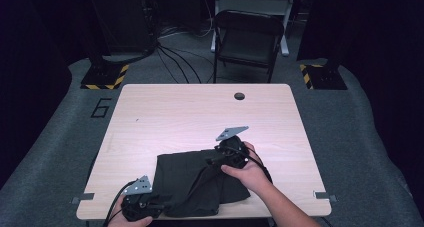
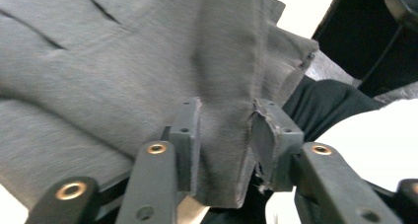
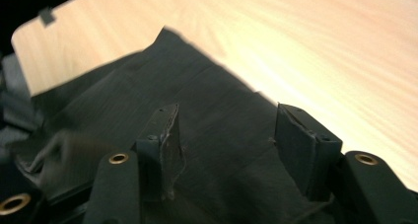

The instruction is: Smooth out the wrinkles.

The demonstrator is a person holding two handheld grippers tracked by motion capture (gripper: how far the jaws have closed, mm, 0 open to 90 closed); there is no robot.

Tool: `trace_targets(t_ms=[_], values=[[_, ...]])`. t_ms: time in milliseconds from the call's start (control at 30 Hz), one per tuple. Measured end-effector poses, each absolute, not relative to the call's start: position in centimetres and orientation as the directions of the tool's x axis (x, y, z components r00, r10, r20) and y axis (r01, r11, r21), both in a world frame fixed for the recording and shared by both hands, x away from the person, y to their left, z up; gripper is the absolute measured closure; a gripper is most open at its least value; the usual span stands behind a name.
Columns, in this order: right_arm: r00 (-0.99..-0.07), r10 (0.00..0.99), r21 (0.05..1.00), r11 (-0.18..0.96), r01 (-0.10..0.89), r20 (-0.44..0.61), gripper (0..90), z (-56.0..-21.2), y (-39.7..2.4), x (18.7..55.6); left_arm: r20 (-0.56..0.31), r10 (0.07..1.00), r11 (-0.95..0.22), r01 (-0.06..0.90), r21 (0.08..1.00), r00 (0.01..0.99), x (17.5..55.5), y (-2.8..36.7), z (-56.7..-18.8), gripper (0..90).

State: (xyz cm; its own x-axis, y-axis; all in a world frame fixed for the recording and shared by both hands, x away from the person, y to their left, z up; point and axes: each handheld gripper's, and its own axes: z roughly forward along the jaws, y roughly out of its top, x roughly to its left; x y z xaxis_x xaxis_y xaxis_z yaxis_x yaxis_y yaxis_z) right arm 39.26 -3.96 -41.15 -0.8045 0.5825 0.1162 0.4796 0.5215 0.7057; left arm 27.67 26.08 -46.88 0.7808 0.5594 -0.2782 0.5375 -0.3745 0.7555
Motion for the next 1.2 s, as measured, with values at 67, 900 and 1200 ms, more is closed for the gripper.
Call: trace_targets(t_ms=[67, 900, 1200], values=[[-0.819, 0.564, 0.693, 0.548, 0.468, 0.106, 42.7, -41.6, -3.7, 38.6, -0.272, 0.575, -0.359, 0.537, 0.763, 0.771, 28.0, 26.7, -46.7, 56.6], [-0.836, 0.546, 0.639, 0.623, 0.450, 0.056, 40.0, -49.5, -6.2, 33.9, -0.200, 0.691, -0.387, 0.588, 0.710, 0.695, 31.2, 27.1, -49.9, 40.1], [-0.826, 0.559, 0.638, 0.612, 0.467, 0.070, 39.7, -49.5, -6.3, 34.0, -0.215, 0.689, -0.381, 0.598, 0.706, 0.692, 31.8, 27.0, -50.2, 40.2]])
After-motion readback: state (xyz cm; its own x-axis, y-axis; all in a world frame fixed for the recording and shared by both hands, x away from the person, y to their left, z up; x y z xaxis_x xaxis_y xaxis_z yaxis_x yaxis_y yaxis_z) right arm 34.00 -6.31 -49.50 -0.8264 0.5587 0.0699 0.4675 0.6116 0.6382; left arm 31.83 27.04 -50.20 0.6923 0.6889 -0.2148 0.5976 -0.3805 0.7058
